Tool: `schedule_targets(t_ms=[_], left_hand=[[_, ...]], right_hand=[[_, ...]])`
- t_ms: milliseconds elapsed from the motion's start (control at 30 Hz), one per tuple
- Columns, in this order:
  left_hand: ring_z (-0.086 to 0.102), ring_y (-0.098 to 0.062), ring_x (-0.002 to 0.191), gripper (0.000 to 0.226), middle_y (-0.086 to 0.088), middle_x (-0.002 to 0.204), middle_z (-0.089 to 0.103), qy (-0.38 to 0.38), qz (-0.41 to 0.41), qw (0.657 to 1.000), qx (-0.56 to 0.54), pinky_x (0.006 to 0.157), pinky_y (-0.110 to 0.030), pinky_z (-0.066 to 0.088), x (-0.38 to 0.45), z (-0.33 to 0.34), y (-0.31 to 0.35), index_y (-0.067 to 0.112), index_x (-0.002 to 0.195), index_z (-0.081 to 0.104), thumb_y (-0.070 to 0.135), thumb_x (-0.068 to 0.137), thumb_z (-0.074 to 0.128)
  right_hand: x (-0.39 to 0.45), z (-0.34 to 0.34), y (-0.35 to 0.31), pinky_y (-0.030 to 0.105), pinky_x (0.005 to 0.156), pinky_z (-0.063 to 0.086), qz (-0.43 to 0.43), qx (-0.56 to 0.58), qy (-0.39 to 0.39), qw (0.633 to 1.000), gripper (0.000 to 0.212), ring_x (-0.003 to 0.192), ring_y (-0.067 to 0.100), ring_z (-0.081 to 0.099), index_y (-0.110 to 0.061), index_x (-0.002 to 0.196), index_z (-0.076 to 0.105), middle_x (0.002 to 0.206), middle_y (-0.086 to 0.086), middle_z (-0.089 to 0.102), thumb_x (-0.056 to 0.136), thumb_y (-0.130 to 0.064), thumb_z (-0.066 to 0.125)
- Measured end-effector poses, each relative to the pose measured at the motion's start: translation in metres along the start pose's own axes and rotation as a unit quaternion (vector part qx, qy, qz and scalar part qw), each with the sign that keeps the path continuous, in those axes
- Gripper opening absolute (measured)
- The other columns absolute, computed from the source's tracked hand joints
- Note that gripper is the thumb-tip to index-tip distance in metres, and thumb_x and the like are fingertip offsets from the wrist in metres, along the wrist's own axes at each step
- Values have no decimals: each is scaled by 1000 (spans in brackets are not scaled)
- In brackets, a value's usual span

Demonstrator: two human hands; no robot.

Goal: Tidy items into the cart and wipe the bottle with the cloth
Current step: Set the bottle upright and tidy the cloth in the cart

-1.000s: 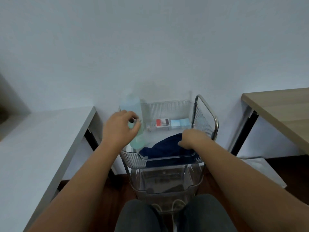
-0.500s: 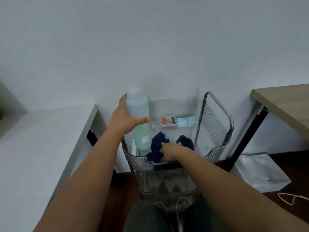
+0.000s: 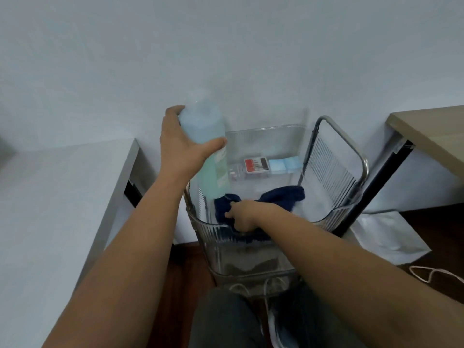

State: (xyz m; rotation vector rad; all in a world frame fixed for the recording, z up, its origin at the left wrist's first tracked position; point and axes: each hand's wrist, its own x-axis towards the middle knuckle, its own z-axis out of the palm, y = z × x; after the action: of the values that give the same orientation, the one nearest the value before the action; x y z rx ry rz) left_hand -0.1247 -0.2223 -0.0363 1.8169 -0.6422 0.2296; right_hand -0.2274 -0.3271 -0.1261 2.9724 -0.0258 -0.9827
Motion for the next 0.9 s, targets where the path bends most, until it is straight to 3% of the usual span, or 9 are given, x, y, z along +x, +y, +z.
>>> schedule_targets(t_ms=[100, 167, 300, 400, 500, 567, 700, 800, 900], left_hand=[[56, -17, 111, 87, -1, 124, 51, -15, 13, 1000, 10, 92, -33, 51, -2, 2, -1, 30, 119, 37, 43, 49, 88], [55, -15, 108, 85, -2, 123, 49, -42, 14, 999, 9, 84, -20, 47, -2, 3, -3, 28, 118, 36, 41, 51, 87], [55, -12, 106, 83, -2, 122, 50, -65, 12, 998, 8, 78, -13, 42, -3, 4, -8, 27, 116, 37, 39, 51, 87], [55, -13, 105, 86, -3, 122, 50, -65, 19, 998, 16, 77, -12, 41, -3, 3, -11, 20, 119, 39, 39, 50, 88], [53, -13, 104, 87, -2, 122, 49, -64, 34, 997, 34, 74, -8, 38, -4, 4, -13, 18, 121, 39, 39, 52, 89], [53, -13, 105, 87, -2, 122, 48, -61, 38, 997, 35, 76, -10, 39, -6, 3, -14, 17, 122, 39, 38, 54, 89], [53, -14, 106, 86, -3, 122, 47, -62, 47, 996, 33, 80, -15, 43, -8, 2, -13, 16, 122, 39, 37, 55, 88], [49, -11, 106, 86, -1, 122, 44, -67, 71, 995, 33, 79, -3, 38, -9, 3, -11, 16, 124, 38, 38, 57, 87], [48, -11, 109, 87, 0, 122, 41, -66, 91, 993, 28, 81, -1, 38, -10, 0, -11, 19, 125, 35, 39, 58, 87]], right_hand=[[10, -7, -27, 39, 106, 30, -98, -116, 10, 988, 53, 136, 35, 33, -5, 151, 21, 156, 18, 24, 100, -7, 36], [11, -4, -20, 37, 109, 26, -77, -135, 21, 988, 57, 142, 31, 26, -11, 153, 13, 161, 11, 11, 101, -10, 35], [-7, 14, 31, 45, 107, 31, 114, 24, 15, 993, 51, 133, 34, 38, -20, 145, 34, 152, 14, 32, 96, -32, 43], [-28, 27, 79, 51, 92, 38, 295, 33, -29, 954, 71, 119, 37, 41, -36, 129, 30, 138, 19, 36, 68, -69, 48], [-25, 39, 90, 49, 98, 32, 384, 34, -127, 914, 70, 106, 33, 42, -27, 126, 32, 142, 18, 34, 72, -73, 36], [-15, 39, 74, 51, 107, 28, 362, -20, -134, 922, 80, 119, 37, 43, -16, 143, 26, 145, 17, 35, 83, -68, 33], [4, 21, 31, 41, 97, 44, 181, 43, -31, 982, 45, 117, 34, 52, -4, 137, 45, 135, 17, 51, 95, -21, 40], [15, 8, -7, 36, 77, 46, 131, 136, 119, 975, 28, 107, 34, 60, -5, 115, 62, 119, 18, 62, 90, -14, 55], [29, -7, -30, 40, 85, 45, 91, 128, 123, 980, 35, 115, 36, 55, 0, 128, 53, 131, 24, 54, 96, -11, 46]])
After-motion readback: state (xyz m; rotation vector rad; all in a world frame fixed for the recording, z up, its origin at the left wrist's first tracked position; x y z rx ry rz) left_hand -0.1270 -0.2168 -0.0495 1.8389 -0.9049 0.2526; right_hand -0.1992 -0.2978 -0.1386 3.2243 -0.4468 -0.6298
